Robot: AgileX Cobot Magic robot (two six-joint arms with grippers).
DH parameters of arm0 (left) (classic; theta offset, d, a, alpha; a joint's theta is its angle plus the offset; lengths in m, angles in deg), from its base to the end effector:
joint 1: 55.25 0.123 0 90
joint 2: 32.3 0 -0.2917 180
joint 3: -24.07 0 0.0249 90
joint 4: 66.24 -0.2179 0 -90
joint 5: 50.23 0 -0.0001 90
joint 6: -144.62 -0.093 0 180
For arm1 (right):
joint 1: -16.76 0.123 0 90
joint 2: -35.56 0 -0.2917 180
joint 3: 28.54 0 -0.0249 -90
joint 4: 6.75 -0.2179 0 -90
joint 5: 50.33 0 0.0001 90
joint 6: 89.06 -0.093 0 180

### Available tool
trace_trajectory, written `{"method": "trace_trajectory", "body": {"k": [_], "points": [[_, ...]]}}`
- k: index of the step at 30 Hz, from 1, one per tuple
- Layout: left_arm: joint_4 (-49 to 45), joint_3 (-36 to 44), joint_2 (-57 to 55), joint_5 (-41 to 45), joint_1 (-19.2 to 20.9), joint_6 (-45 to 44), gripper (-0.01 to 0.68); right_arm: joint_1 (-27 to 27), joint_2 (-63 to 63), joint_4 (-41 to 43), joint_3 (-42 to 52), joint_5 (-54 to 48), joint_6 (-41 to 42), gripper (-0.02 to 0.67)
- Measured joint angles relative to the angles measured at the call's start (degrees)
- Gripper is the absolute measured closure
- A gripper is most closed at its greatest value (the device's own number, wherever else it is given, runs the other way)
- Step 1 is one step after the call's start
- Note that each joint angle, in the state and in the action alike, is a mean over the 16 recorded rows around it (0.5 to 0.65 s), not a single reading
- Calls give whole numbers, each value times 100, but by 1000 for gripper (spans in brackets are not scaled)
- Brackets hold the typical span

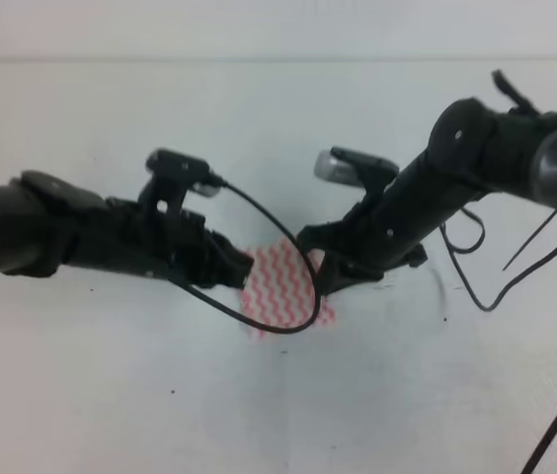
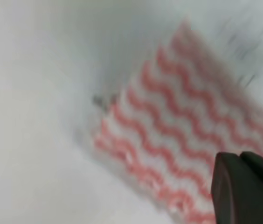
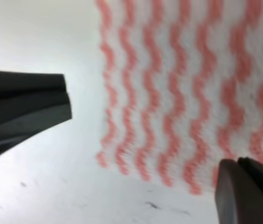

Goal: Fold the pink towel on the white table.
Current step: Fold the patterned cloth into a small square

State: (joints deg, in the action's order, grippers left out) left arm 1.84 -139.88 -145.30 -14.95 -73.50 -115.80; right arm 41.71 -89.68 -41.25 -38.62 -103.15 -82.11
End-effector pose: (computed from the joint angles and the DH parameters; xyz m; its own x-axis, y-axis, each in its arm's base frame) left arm 0.3122 -0.1555 0.2102 -0.5727 0.4438 -0.6892 0.7608 0.6009 -0.2453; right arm 0.3458 0.2072 0.2120 -0.9673 -0.1853 -0.1733 -0.2482 0.8325 0.4953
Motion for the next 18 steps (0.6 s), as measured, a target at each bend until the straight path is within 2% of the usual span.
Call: {"method": "trace_trajectory", "body": {"k": [12,18], "points": [[1173,-380,-250,-48,-158,-703,677,1,537,864,1,293,-568,672],[1285,-669,-695,32,-317,-721,677,-5,755,1264,1,371,-863,672]]}}
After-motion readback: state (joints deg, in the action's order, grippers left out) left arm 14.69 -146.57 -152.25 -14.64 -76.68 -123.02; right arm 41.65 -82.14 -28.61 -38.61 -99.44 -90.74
